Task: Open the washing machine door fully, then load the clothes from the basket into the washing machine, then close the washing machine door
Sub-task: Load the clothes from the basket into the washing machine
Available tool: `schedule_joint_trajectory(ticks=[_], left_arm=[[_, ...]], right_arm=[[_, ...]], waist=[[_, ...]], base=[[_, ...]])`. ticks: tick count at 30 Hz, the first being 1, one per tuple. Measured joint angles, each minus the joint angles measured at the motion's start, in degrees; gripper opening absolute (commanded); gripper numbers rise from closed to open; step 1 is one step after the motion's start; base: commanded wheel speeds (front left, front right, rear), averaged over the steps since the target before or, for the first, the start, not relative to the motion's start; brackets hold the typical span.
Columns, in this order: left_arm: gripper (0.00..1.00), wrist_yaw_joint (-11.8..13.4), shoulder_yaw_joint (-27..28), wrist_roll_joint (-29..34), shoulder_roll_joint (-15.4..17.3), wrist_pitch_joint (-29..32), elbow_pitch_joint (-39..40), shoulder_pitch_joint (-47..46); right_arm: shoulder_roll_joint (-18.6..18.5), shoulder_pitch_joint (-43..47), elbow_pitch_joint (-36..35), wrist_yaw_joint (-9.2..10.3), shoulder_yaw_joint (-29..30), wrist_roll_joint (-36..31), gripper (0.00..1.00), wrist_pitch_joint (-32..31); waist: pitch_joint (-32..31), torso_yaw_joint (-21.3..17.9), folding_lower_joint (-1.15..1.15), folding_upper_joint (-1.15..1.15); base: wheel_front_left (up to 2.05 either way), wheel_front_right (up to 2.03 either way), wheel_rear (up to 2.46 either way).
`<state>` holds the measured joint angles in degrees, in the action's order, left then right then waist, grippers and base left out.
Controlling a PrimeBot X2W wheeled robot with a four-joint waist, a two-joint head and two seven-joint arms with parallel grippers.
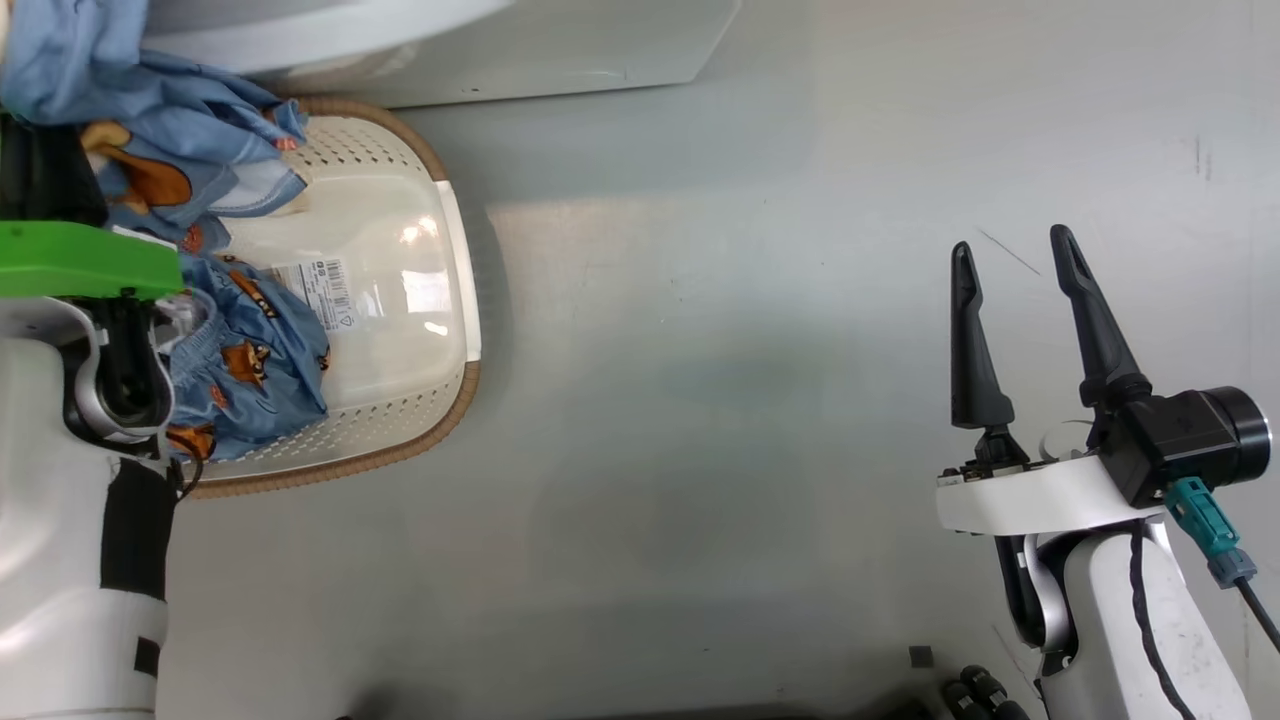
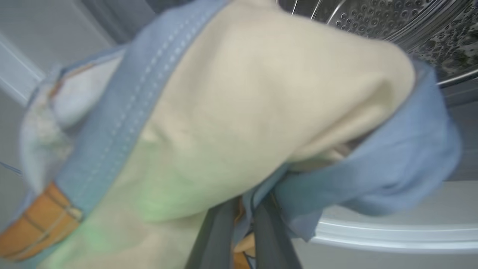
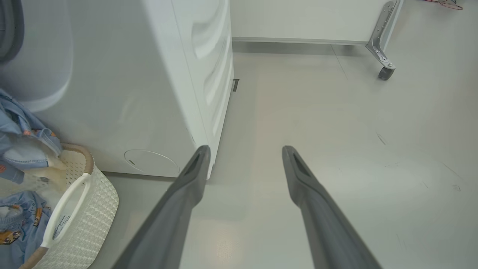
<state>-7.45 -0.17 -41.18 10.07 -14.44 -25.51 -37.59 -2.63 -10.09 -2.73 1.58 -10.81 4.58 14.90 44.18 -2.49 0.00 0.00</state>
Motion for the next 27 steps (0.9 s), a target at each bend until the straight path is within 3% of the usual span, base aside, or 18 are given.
schedule_joint_trajectory(ticks=[5,13,27], left_arm=[[0.0,0.0,-0.08,0.69,0.65,-0.01,6.39,0.26],[0.0,0.0,-1.02,3.33,4.64,-0.01,12.78,0.48],[0.0,0.26,-2.01,7.05,11.1,3.5,7.88,-5.8]], right_arm=[[0.0,0.0,0.92,0.0,-1.62,2.37,1.0,0.0],[-0.01,0.12,1.64,0.07,-4.38,6.15,1.0,0.0],[0.02,1.49,2.7,0.08,-8.0,8.69,1.0,0.01]], waist=[[-1.76,-0.29,0.0,0.0],[-3.59,-3.12,0.0,0.0],[-5.72,-9.13,0.0,0.0]], base=[[0.0,0.0,0.0],[0.0,0.0,0.0],[0.0,0.0,0.0]])
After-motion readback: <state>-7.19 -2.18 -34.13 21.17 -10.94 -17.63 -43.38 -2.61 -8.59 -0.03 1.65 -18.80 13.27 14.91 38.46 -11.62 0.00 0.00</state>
